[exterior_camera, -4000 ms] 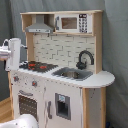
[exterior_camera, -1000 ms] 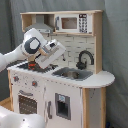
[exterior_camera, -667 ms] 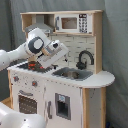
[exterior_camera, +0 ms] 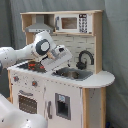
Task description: Play with the kitchen
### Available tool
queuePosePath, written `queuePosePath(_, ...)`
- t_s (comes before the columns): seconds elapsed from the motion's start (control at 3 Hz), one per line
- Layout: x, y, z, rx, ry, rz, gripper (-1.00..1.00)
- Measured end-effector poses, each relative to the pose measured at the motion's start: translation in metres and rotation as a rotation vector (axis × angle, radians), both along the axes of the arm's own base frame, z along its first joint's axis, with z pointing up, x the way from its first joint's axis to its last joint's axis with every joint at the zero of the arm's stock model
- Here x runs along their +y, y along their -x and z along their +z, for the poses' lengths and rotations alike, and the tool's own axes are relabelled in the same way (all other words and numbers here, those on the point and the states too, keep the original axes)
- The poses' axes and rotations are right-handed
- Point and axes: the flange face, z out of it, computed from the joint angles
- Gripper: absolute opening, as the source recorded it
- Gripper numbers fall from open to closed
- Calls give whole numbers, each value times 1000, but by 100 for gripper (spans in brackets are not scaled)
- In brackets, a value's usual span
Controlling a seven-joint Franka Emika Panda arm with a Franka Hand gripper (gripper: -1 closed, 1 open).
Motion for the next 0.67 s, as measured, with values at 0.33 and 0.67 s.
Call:
queuePosePath(0.33, -9, -10, -24, 75, -86, -2, 100)
queuePosePath(0.67, -18, -18, -30, 112, -208, 5, 100)
